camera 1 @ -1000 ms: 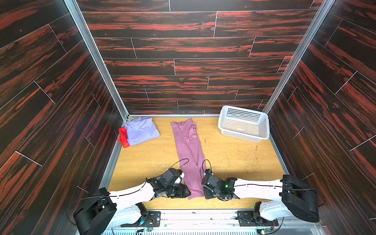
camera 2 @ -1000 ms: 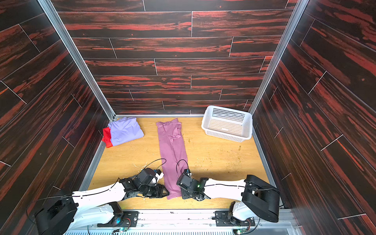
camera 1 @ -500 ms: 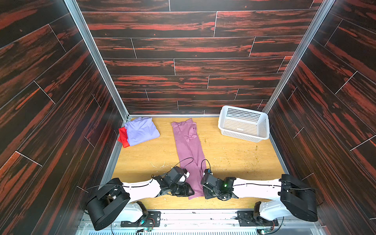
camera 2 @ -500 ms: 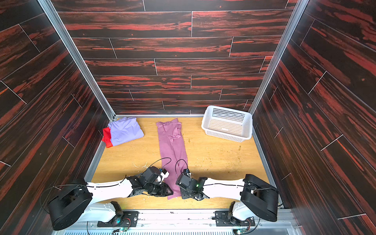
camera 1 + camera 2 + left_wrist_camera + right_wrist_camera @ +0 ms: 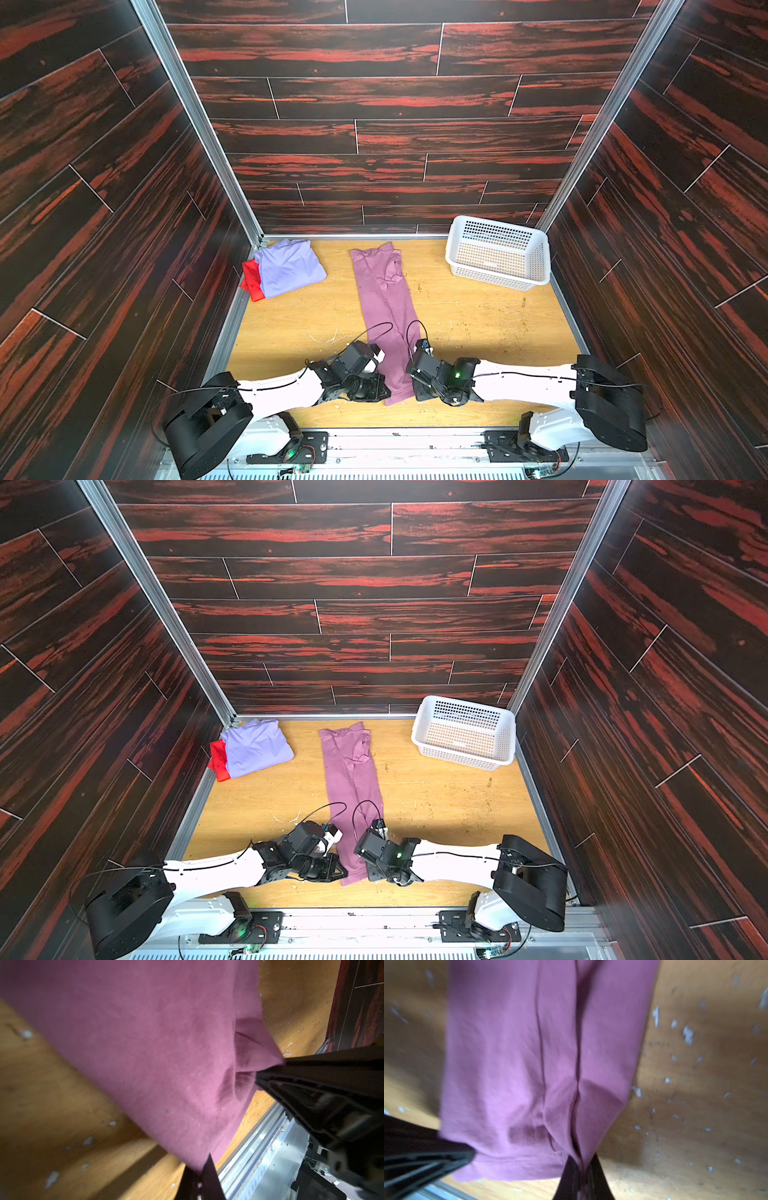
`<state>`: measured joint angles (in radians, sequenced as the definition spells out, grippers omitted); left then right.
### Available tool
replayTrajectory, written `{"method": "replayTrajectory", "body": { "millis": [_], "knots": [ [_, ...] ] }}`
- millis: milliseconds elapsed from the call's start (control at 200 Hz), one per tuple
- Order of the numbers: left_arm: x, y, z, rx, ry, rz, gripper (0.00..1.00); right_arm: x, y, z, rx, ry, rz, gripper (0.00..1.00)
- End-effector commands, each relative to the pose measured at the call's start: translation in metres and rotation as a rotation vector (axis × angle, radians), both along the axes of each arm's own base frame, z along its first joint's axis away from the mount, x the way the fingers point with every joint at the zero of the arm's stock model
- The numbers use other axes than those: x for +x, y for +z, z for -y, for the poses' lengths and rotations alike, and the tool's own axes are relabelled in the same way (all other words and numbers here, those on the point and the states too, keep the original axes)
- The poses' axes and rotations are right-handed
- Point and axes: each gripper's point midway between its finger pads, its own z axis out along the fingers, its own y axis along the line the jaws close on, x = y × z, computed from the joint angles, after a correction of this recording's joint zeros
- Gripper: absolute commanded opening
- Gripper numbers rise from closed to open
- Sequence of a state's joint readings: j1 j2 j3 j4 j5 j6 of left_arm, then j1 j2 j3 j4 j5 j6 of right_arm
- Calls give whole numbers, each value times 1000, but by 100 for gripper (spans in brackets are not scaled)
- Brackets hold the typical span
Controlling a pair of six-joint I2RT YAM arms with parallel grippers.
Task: Fold and stack t-shirts
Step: Fold the T-shirt.
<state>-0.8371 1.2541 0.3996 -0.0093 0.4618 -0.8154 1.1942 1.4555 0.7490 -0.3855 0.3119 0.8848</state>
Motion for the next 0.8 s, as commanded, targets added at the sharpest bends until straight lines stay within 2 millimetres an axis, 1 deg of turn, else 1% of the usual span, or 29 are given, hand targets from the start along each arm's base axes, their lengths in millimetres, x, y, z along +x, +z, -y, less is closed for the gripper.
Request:
{"method": "replayTrajectory", "body": {
  "millis": [0,85,175,240,371,436,596,726,797],
  "knots": [
    [6,8,-3,29,4,44,0,19,9,4,-71,-29,92,10],
    [11,14,-4,42,12,72,0,26,15,-3,-82,-29,122,10],
    [18,22,-3,56,14,110,0,33,18,-4,-111,-33,151,10],
    [25,28,-2,60,19,136,0,38,18,-3,-142,-42,173,10],
    [39,41,0,75,25,181,0,50,27,-1,-184,-65,228,10],
    [46,47,1,81,26,198,0,57,37,1,-204,-85,273,10],
    [63,58,-1,90,35,218,0,75,64,-5,-217,-99,359,10],
    [74,65,-4,89,51,232,0,84,81,-10,-207,-103,403,10],
    [81,70,-7,86,66,245,0,89,86,-11,-199,-106,420,10]
  ]
}}
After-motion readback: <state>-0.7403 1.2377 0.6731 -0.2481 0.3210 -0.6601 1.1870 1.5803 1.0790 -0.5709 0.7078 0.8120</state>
